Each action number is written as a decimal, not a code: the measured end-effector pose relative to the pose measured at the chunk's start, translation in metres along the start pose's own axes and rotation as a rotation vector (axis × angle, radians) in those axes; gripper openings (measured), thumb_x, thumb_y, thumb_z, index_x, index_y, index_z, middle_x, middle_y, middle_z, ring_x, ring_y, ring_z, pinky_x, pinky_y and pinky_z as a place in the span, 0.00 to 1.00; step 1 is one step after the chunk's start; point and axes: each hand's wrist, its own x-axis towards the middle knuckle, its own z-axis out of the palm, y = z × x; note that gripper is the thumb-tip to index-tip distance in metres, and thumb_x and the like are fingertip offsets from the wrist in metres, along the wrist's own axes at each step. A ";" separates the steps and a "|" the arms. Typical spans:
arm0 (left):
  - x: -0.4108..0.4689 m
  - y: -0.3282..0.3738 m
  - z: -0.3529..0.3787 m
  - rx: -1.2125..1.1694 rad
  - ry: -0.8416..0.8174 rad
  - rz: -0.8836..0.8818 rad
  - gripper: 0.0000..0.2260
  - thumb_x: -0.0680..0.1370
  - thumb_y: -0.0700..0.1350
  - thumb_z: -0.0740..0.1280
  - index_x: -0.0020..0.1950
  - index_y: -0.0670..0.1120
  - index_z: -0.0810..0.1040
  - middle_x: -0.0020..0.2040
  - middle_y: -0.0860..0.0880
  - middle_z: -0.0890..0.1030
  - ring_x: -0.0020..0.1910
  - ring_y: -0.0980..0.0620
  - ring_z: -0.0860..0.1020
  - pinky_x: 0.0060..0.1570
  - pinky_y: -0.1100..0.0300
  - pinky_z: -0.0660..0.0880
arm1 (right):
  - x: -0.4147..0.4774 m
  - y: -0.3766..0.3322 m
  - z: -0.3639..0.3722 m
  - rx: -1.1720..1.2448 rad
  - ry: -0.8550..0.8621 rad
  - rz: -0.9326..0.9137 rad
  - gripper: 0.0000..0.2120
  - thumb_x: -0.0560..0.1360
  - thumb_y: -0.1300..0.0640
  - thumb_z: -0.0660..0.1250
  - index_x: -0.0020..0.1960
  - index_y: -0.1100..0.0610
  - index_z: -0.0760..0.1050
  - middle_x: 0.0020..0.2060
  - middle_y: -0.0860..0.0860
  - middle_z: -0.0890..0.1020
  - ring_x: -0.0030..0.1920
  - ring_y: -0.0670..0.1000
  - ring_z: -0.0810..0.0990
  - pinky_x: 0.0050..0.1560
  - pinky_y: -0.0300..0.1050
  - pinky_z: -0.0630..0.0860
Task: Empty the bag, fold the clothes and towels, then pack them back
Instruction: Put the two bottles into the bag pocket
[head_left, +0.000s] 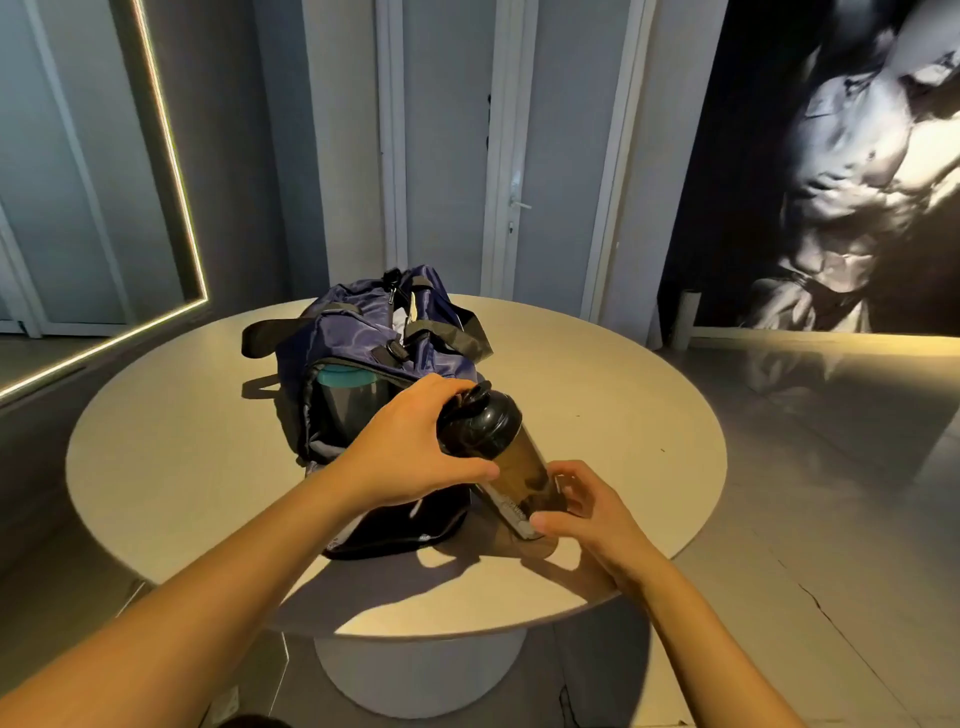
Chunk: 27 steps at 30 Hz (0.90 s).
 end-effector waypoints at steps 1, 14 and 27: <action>-0.002 0.000 -0.007 0.008 -0.019 0.040 0.38 0.66 0.64 0.78 0.73 0.58 0.69 0.64 0.60 0.73 0.63 0.57 0.74 0.67 0.48 0.75 | -0.001 -0.004 0.004 -0.091 -0.029 -0.020 0.28 0.67 0.46 0.80 0.64 0.44 0.73 0.58 0.44 0.81 0.58 0.48 0.81 0.52 0.37 0.80; -0.019 0.008 -0.077 0.283 0.342 0.073 0.42 0.68 0.66 0.77 0.78 0.58 0.65 0.73 0.54 0.70 0.69 0.53 0.70 0.67 0.51 0.73 | 0.027 -0.084 0.102 -0.647 0.345 -0.347 0.32 0.67 0.36 0.75 0.64 0.40 0.64 0.57 0.40 0.77 0.54 0.44 0.77 0.53 0.44 0.80; -0.049 -0.060 -0.080 0.325 0.293 0.203 0.38 0.71 0.50 0.79 0.77 0.53 0.68 0.79 0.52 0.64 0.76 0.46 0.67 0.73 0.45 0.69 | 0.109 -0.085 0.083 -0.974 0.176 -0.377 0.12 0.79 0.47 0.68 0.60 0.51 0.76 0.55 0.49 0.76 0.51 0.53 0.78 0.47 0.48 0.76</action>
